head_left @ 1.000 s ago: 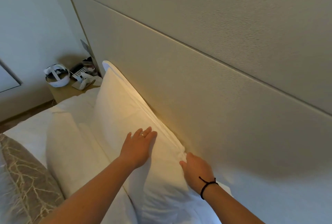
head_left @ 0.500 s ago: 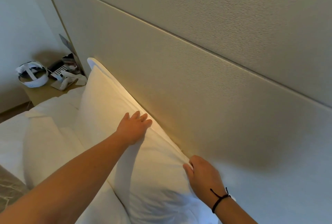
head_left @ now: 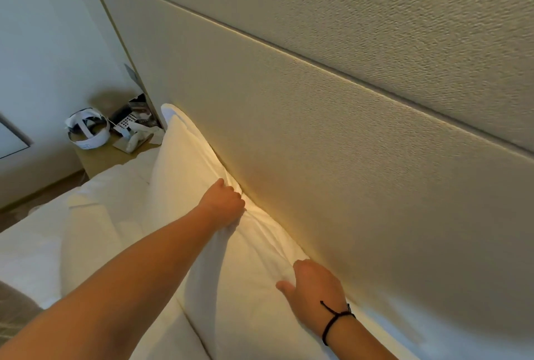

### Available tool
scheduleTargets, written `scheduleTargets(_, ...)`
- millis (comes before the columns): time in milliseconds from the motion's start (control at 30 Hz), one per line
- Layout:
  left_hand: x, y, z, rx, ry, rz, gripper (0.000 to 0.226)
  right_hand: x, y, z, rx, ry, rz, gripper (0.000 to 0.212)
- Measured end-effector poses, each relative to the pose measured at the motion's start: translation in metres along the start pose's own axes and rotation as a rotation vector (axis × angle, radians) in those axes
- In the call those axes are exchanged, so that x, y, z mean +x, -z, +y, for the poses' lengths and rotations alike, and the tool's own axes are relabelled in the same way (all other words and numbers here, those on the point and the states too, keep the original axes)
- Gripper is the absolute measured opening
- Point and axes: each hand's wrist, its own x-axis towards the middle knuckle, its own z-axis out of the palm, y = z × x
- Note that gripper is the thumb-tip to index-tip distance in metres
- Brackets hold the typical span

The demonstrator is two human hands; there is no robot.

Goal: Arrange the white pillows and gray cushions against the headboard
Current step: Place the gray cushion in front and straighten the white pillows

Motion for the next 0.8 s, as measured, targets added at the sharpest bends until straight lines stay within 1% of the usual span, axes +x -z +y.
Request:
scheduleTargets(67,0.002,-0.001,-0.012,-0.073,-0.012,-0.001,0.017,0.005,0.000,-0.003,0.008,0.006,0.003,0.038)
scheduleTargets(167,-0.005,0.005,-0.037,-0.187,-0.011,0.020,0.020,0.007,0.005,-0.008,0.017,0.036,0.044,0.040)
scheduleTargets(233,-0.014,0.009,-0.053,-0.123,-0.063,0.061,0.023,0.004,0.013,-0.015,0.040,0.073,0.079,0.040)
scheduleTargets(300,-0.025,0.014,-0.068,-0.083,-0.085,0.109,0.026,-0.003,0.021,-0.024,0.054,0.123,0.107,0.034)
scheduleTargets(367,-0.034,0.018,-0.080,-0.071,-0.072,0.193,0.028,-0.013,0.028,-0.033,0.058,0.162,0.136,0.030)
scheduleTargets(433,-0.042,0.020,-0.087,-0.074,-0.041,0.269,0.028,-0.021,0.033,-0.039,0.043,0.174,0.174,0.030)
scheduleTargets(533,-0.047,0.025,-0.088,-0.105,0.041,0.343,0.021,-0.024,0.039,-0.042,0.039,0.190,0.279,0.029)
scheduleTargets(567,-0.046,0.027,-0.085,-0.117,0.063,0.338,0.019,-0.023,0.039,-0.042,0.034,0.190,0.292,0.028)
scheduleTargets(600,-0.045,0.029,-0.081,-0.133,0.080,0.299,0.019,-0.023,0.039,-0.041,0.019,0.184,0.271,0.027)
scheduleTargets(667,-0.043,0.029,-0.070,-0.158,0.077,0.190,0.024,-0.023,0.038,-0.037,0.007,0.148,0.183,0.029)
scheduleTargets(733,-0.042,0.031,-0.059,-0.185,0.031,0.121,0.034,-0.027,0.039,-0.031,0.074,0.095,0.111,0.043)
scheduleTargets(800,-0.043,0.037,-0.049,-0.278,-0.042,0.037,0.043,-0.035,0.042,-0.021,0.172,0.035,0.064,0.059)
